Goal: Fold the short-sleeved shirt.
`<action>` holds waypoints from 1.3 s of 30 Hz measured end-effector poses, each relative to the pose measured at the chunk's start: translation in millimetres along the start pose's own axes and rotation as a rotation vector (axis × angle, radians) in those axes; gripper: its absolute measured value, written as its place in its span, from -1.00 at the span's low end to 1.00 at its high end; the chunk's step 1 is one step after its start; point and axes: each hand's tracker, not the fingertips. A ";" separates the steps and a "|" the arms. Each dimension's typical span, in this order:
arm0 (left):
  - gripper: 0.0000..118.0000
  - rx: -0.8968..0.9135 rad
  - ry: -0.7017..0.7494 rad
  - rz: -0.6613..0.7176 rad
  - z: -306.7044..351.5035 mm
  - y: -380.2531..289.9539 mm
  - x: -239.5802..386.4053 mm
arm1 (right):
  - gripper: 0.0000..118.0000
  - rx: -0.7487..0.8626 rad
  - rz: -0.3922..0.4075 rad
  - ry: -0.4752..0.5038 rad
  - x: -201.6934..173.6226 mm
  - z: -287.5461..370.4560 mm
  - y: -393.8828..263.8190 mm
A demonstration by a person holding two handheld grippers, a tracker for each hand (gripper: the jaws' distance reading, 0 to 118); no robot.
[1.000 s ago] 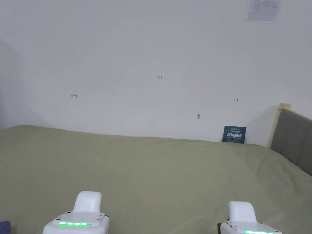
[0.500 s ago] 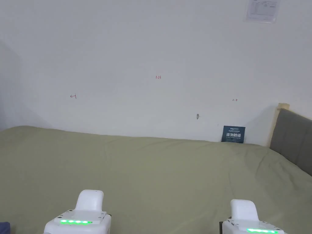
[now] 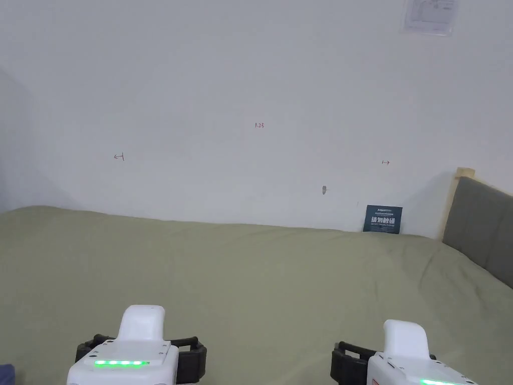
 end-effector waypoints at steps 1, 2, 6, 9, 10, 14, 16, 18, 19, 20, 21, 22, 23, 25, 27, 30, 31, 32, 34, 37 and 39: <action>1.00 0.003 -0.004 0.008 0.9 0.4 -1.3 | 0.99 0.018 -0.010 -0.009 -1.4 2.6 0.8; 1.00 0.007 -0.013 0.017 1.7 1.1 -2.7 | 0.99 0.009 -0.009 -0.029 -3.4 4.4 2.8; 1.00 0.000 -0.011 0.021 2.7 1.1 -4.1 | 0.99 -0.040 -0.047 -0.058 -4.6 4.1 11.9; 1.00 -0.001 -0.009 0.030 4.1 0.4 -6.1 | 0.99 -0.155 -0.063 -0.113 -4.5 -2.4 13.3; 1.00 -0.002 -0.015 0.034 4.3 0.9 -6.4 | 0.99 -0.178 -0.063 -0.122 -4.6 -3.3 12.9; 1.00 0.002 -0.021 0.037 6.4 0.7 -5.3 | 0.99 -0.173 -0.075 -0.106 -0.9 -5.2 9.1; 1.00 0.004 -0.028 0.032 7.7 -0.6 -5.5 | 0.99 -0.204 -0.151 -0.009 8.2 -5.0 9.1; 1.00 0.004 -0.029 0.033 7.6 -1.7 -6.3 | 0.99 -0.160 -0.172 -0.034 11.7 -2.4 9.8; 1.00 0.004 -0.028 0.038 7.8 -2.1 -7.2 | 0.99 -0.157 -0.162 -0.036 13.1 -1.0 11.5; 1.00 0.005 -0.027 0.040 8.3 -2.7 -8.0 | 0.99 -0.153 -0.171 -0.034 15.4 0.0 13.8; 1.00 0.007 -0.027 0.043 9.2 -3.4 -9.3 | 0.99 -0.154 -0.198 -0.015 18.3 1.0 16.2; 1.00 0.008 -0.027 0.045 8.9 -2.9 -10.1 | 0.99 -0.151 -0.220 0.013 20.5 3.1 17.6; 1.00 0.009 -0.025 0.048 8.7 -2.6 -10.6 | 0.99 -0.133 -0.224 0.012 21.1 5.9 18.5; 1.00 0.012 -0.022 0.052 9.3 -2.5 -11.7 | 0.99 -0.072 -0.187 -0.043 15.7 11.7 19.5; 1.00 0.012 -0.022 0.055 8.5 -1.6 -11.6 | 1.00 -0.073 -0.112 -0.112 6.9 13.1 20.8; 1.00 0.013 -0.021 0.054 9.6 -0.9 -11.3 | 1.00 -0.020 -0.029 -0.136 -1.1 14.2 16.0; 1.00 0.013 -0.022 0.052 10.0 -0.5 -11.0 | 1.00 -0.013 -0.013 -0.139 -2.9 14.5 14.2; 1.00 0.015 -0.022 0.051 10.9 -0.7 -11.0 | 1.00 -0.014 -0.004 -0.143 -5.6 14.8 12.4; 1.00 0.020 -0.018 0.049 11.2 -0.4 -10.7 | 1.00 -0.004 0.047 -0.131 -9.2 14.2 9.0; 1.00 0.019 -0.014 0.043 11.8 0.2 -11.0 | 1.00 -0.009 0.048 -0.080 -9.4 14.3 7.1; 1.00 0.021 -0.011 0.043 11.7 0.9 -11.3 | 1.00 -0.018 0.018 -0.066 -7.8 13.2 7.1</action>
